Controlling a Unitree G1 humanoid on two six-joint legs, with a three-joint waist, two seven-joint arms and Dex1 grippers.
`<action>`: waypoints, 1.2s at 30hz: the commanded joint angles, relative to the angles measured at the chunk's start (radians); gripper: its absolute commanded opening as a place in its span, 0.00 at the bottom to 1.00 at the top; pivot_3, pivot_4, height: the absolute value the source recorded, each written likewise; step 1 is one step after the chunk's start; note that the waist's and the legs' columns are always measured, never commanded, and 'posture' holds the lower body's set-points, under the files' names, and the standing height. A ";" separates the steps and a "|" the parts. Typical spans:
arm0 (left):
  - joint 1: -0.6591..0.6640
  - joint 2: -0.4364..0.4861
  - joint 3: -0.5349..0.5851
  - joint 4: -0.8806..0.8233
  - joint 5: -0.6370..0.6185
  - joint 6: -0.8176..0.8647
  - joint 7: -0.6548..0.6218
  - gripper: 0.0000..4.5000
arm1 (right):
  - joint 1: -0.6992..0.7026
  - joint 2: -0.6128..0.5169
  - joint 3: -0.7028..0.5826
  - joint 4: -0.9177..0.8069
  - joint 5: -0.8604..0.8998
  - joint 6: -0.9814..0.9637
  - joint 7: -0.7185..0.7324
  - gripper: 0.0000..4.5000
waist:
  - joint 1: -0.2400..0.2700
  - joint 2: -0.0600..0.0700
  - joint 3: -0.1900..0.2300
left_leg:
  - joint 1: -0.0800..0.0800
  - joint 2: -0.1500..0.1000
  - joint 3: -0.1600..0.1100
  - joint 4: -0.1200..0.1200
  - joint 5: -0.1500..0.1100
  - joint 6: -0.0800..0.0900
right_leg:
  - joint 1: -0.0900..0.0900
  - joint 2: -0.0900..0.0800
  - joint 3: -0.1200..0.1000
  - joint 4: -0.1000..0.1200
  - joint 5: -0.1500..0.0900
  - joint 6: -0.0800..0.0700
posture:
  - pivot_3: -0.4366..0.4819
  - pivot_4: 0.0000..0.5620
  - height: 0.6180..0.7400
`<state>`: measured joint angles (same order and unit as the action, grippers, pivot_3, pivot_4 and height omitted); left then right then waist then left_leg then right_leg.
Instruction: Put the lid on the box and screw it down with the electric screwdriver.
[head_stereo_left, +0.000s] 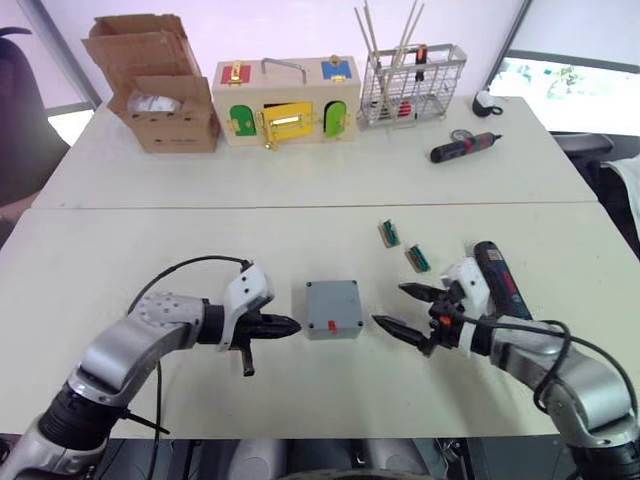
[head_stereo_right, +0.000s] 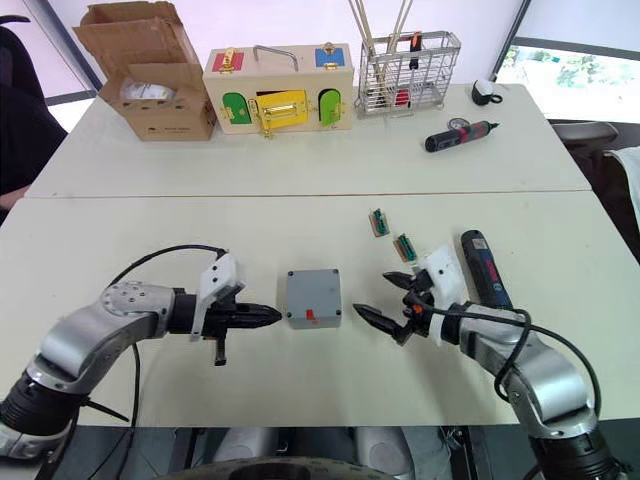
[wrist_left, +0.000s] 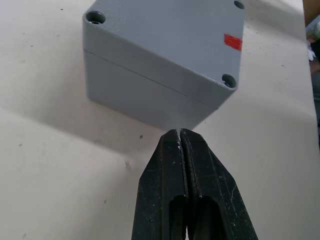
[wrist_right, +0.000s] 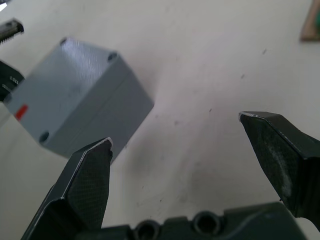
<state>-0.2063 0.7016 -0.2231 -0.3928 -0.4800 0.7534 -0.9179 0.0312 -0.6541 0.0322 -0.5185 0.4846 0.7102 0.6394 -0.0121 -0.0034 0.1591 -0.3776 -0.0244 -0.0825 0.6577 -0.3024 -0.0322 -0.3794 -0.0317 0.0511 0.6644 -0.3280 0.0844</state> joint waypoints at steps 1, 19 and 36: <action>-0.026 -0.024 -0.022 0.029 0.053 -0.053 0.026 0.00 | -0.009 0.011 0.049 -0.014 -0.041 -0.029 -0.004 0.99 | 0.000 0.000 0.000 | 0.000 0.000 0.000 0.000 0.000 0.000 | 0.000 0.000 0.000 0.000 0.000 0.000 | 0.48 0.27 1.00; -0.085 0.027 0.112 0.066 0.009 -0.063 -0.059 0.00 | -0.056 -0.157 -0.253 -0.140 0.130 0.168 0.041 0.99 | 0.001 0.000 0.002 | -0.001 0.000 0.000 0.001 0.000 0.000 | 0.000 0.000 0.000 0.000 0.000 0.000 | 0.48 0.27 1.00; -0.248 0.196 0.144 -0.320 -0.357 0.153 -0.222 0.00 | -0.430 -0.816 0.055 0.394 0.186 0.621 0.413 0.99 | -0.001 0.002 0.007 | -0.014 0.000 0.002 0.007 -0.001 0.003 | -0.012 0.000 0.000 0.001 0.001 0.000 | 0.48 0.27 1.00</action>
<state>-0.4611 0.8854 -0.0773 -0.6801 -0.8211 0.9227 -1.1369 -0.3804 -1.4458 0.0670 -0.1403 0.6872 1.3262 1.0126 -0.0133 -0.0017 0.1657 -0.3916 -0.0242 -0.0799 0.6645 -0.3037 -0.0295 -0.3912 -0.0318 0.0512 0.6653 -0.3275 0.0841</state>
